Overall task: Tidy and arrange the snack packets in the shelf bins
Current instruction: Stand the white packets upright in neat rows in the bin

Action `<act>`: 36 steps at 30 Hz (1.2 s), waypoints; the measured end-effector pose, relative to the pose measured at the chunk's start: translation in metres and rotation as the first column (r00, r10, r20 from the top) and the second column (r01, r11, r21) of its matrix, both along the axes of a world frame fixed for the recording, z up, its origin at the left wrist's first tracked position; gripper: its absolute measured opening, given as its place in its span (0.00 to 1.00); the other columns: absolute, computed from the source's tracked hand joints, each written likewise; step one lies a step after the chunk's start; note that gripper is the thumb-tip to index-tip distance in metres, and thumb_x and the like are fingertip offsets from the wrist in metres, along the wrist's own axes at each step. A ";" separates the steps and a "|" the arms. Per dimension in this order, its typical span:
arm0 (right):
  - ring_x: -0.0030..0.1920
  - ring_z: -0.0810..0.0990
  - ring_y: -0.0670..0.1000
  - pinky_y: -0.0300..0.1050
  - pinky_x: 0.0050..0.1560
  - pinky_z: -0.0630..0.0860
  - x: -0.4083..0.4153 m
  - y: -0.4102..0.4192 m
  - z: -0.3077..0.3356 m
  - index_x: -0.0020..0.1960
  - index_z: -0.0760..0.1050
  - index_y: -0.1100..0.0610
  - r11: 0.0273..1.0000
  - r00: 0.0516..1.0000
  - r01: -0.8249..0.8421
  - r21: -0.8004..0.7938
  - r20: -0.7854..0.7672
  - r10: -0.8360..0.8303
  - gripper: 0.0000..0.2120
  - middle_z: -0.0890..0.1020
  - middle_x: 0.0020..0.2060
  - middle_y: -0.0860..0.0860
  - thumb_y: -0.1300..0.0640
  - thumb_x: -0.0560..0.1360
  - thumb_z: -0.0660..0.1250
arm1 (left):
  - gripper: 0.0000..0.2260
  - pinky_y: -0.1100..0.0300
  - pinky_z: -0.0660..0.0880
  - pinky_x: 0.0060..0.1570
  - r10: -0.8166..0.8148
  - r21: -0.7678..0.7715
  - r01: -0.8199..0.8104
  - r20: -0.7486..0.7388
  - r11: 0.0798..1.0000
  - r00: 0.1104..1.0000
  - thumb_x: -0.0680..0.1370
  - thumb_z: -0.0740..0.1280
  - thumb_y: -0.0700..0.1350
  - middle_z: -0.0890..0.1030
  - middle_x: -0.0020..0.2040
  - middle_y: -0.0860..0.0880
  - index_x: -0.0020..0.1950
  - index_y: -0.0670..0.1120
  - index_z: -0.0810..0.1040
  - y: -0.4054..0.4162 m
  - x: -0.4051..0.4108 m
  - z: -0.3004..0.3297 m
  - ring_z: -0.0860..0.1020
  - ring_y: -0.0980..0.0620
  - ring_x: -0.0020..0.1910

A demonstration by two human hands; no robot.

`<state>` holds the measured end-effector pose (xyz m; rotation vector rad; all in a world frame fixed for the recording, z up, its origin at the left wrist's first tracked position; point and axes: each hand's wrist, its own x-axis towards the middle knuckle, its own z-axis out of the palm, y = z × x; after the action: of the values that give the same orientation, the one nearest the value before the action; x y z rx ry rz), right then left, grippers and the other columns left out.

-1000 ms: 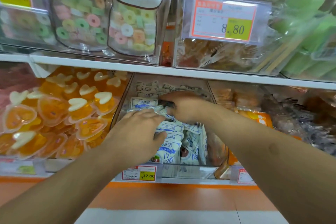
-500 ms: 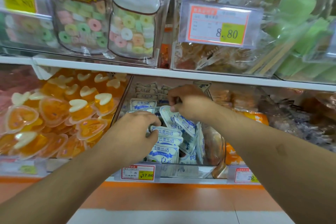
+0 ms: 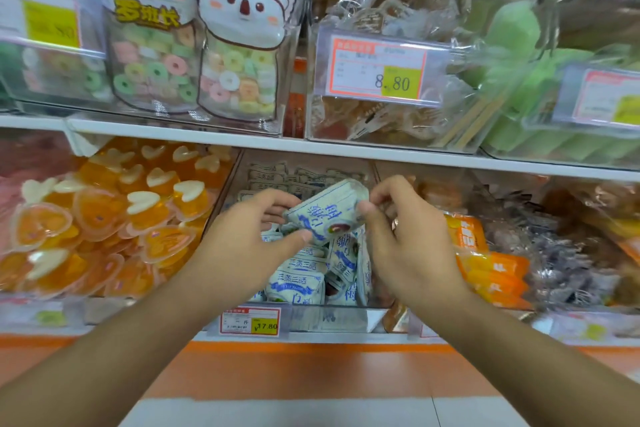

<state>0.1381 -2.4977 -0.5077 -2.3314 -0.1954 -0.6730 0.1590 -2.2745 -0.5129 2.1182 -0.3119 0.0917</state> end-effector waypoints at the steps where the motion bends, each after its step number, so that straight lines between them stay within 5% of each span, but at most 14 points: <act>1: 0.38 0.76 0.49 0.50 0.39 0.72 -0.004 0.000 0.001 0.47 0.73 0.50 0.994 0.999 0.023 0.111 -0.033 -0.020 0.07 0.77 0.34 0.47 0.54 0.83 0.68 | 0.13 0.56 0.78 0.61 0.016 -0.080 -0.017 -0.019 0.997 1.000 0.74 0.77 0.51 0.84 0.52 0.58 0.57 0.59 0.80 -0.002 -0.001 0.003 0.81 0.61 0.55; 6: 0.38 0.85 0.62 0.49 0.33 0.81 -0.014 0.006 0.005 0.44 0.73 0.56 0.798 0.952 0.061 0.600 -0.276 0.135 0.10 0.84 0.40 0.56 0.58 0.83 0.69 | 0.15 0.48 0.81 0.58 -0.080 -0.390 -0.032 -0.267 0.920 0.960 0.73 0.79 0.52 0.87 0.55 0.50 0.57 0.52 0.83 0.004 -0.005 0.012 0.86 0.50 0.55; 9: 0.39 0.86 0.59 0.52 0.37 0.85 -0.013 0.004 0.003 0.44 0.76 0.57 0.850 0.913 0.022 0.526 -0.358 0.198 0.07 0.87 0.39 0.55 0.61 0.81 0.70 | 0.09 0.47 0.85 0.49 -0.149 -0.460 0.016 -0.254 0.888 0.956 0.78 0.73 0.39 0.88 0.52 0.47 0.58 0.45 0.82 0.005 -0.015 0.024 0.87 0.45 0.52; 14: 0.47 0.82 0.47 0.40 0.46 0.80 -0.009 -0.004 0.000 0.47 0.78 0.50 0.966 0.926 0.001 0.258 -0.364 0.096 0.07 0.84 0.44 0.49 0.61 0.80 0.71 | 0.11 0.47 0.83 0.42 0.012 0.139 -0.022 0.074 0.990 0.997 0.78 0.74 0.42 0.86 0.44 0.63 0.51 0.60 0.82 0.028 -0.011 0.030 0.85 0.54 0.41; 18: 0.48 0.81 0.46 0.43 0.49 0.80 -0.012 -0.006 -0.002 0.47 0.77 0.49 0.985 0.931 -0.056 0.160 -0.349 0.109 0.11 0.83 0.45 0.48 0.66 0.79 0.67 | 0.09 0.62 0.69 0.24 -0.009 0.397 -0.004 0.032 0.918 0.999 0.79 0.72 0.47 0.78 0.28 0.68 0.52 0.63 0.79 0.027 -0.018 0.029 0.74 0.58 0.21; 21: 0.47 0.79 0.44 0.40 0.49 0.79 -0.013 -0.008 -0.003 0.48 0.78 0.50 0.994 0.935 -0.099 0.043 -0.337 0.108 0.11 0.82 0.45 0.45 0.66 0.77 0.66 | 0.12 0.55 0.79 0.32 -0.092 0.571 0.080 -0.007 0.817 0.996 0.82 0.68 0.51 0.81 0.32 0.57 0.62 0.67 0.77 0.022 -0.020 0.014 0.79 0.55 0.27; 24: 0.52 0.77 0.43 0.36 0.52 0.74 -0.010 -0.013 -0.004 0.54 0.78 0.51 0.980 0.951 -0.140 -0.142 -0.295 0.093 0.10 0.81 0.50 0.45 0.64 0.78 0.67 | 0.19 0.50 0.81 0.48 -0.170 0.610 0.143 -0.014 0.779 0.985 0.84 0.63 0.51 0.81 0.47 0.61 0.73 0.68 0.69 0.015 -0.020 0.001 0.81 0.54 0.45; 27: 0.64 0.73 0.48 0.42 0.64 0.71 -0.001 -0.025 -0.008 0.61 0.77 0.53 0.936 0.963 -0.156 -0.316 -0.261 0.072 0.14 0.80 0.57 0.47 0.63 0.77 0.68 | 0.22 0.49 0.78 0.56 -0.246 0.654 0.189 -0.005 0.733 0.969 0.85 0.62 0.49 0.79 0.60 0.60 0.77 0.66 0.66 0.007 -0.021 -0.002 0.78 0.53 0.59; 29: 0.67 0.72 0.51 0.48 0.68 0.71 0.004 -0.033 -0.009 0.63 0.77 0.53 0.910 0.965 -0.134 -0.393 -0.261 0.030 0.16 0.80 0.60 0.50 0.62 0.77 0.68 | 0.21 0.48 0.78 0.57 -0.222 0.724 0.182 -0.041 0.666 0.974 0.84 0.63 0.49 0.81 0.57 0.58 0.75 0.65 0.68 0.008 -0.018 -0.004 0.79 0.52 0.55; 31: 0.68 0.73 0.52 0.51 0.70 0.72 0.006 -0.040 -0.010 0.64 0.78 0.53 0.886 0.966 -0.130 -0.444 -0.259 0.012 0.15 0.80 0.61 0.49 0.60 0.78 0.68 | 0.19 0.52 0.78 0.47 -0.160 0.767 0.158 -0.072 0.622 0.984 0.83 0.65 0.51 0.76 0.44 0.58 0.72 0.66 0.72 0.010 -0.015 -0.003 0.78 0.54 0.45; 33: 0.68 0.74 0.51 0.50 0.70 0.72 0.006 -0.043 -0.011 0.64 0.78 0.52 0.872 0.969 -0.133 -0.471 -0.247 0.015 0.13 0.80 0.62 0.48 0.57 0.79 0.67 | 0.17 0.54 0.79 0.48 -0.133 0.745 0.169 -0.108 0.646 0.985 0.82 0.67 0.53 0.72 0.41 0.60 0.70 0.66 0.74 0.011 -0.015 0.001 0.79 0.53 0.51; 36: 0.68 0.75 0.51 0.47 0.69 0.72 0.007 -0.046 -0.013 0.65 0.78 0.52 0.873 0.968 -0.136 -0.468 -0.250 0.017 0.14 0.80 0.64 0.48 0.56 0.80 0.67 | 0.14 0.53 0.77 0.60 -0.110 0.635 0.214 -0.199 0.742 0.974 0.82 0.67 0.53 0.78 0.54 0.54 0.67 0.67 0.76 0.010 -0.017 0.007 0.75 0.52 0.66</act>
<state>0.1448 -2.5436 -0.5206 -2.8413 -0.3822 -0.3169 0.1418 -2.2649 -0.5056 2.7657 -0.4919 -0.3321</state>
